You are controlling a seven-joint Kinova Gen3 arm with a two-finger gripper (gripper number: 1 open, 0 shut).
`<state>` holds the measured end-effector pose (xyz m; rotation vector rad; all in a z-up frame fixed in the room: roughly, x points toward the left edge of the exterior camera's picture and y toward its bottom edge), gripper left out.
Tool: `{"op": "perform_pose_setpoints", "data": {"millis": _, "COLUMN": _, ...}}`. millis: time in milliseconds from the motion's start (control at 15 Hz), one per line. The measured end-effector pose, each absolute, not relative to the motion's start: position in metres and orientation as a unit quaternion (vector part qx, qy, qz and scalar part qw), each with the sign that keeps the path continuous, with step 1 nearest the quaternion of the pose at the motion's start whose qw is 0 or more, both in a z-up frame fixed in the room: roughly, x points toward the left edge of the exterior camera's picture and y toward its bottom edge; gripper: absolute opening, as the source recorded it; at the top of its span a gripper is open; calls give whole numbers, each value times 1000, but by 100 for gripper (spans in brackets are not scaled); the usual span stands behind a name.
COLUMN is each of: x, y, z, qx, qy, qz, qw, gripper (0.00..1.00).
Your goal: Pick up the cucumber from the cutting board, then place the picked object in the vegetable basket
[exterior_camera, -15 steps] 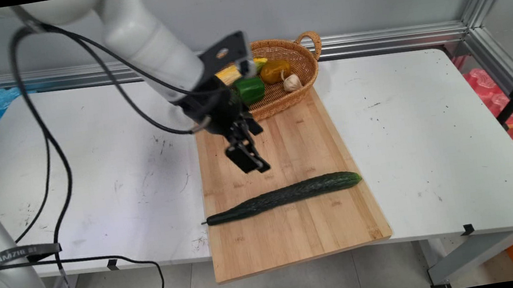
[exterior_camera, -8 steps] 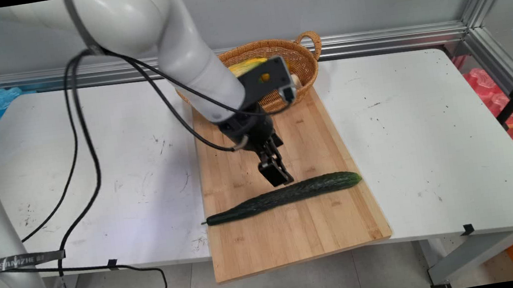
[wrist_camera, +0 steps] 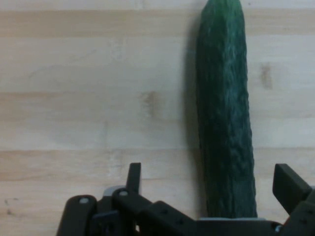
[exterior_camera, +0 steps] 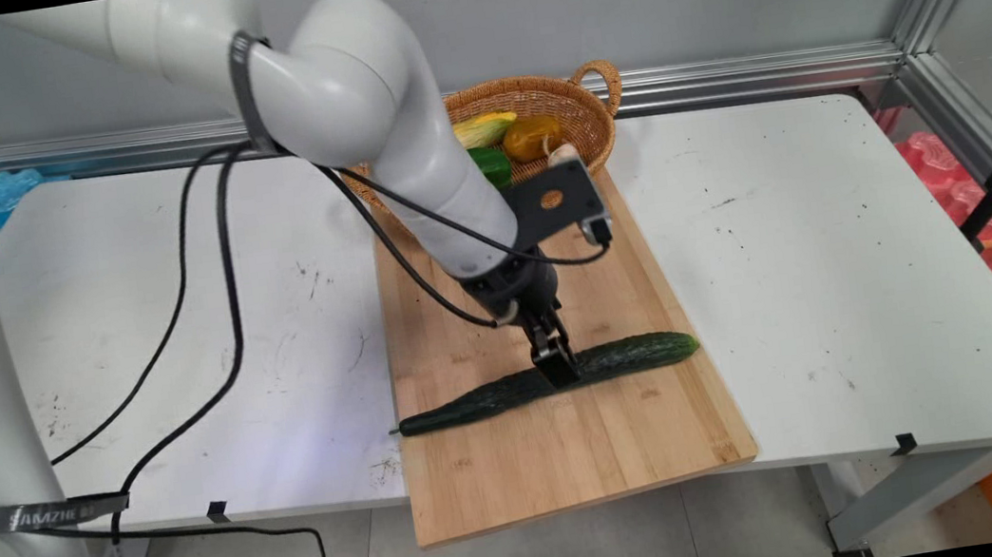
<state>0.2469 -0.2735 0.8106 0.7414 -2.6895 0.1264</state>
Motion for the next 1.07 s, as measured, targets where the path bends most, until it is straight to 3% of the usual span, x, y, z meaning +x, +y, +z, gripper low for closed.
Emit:
{"op": "perform_pose_setpoints", "data": {"millis": 600, "x": 229, "y": -273, "z": 786, "qx": 276, "qy": -948, "qz": 42, "qw": 152, "gripper": 100}}
{"op": "perform_pose_setpoints", "data": {"millis": 667, "x": 228, "y": -272, "z": 785, "qx": 276, "qy": -948, "qz": 41, "qw": 152, "gripper": 0}}
{"op": "perform_pose_setpoints", "data": {"millis": 1067, "x": 226, "y": -269, "z": 789, "qx": 271, "qy": -949, "qz": 34, "qw": 158, "gripper": 0}}
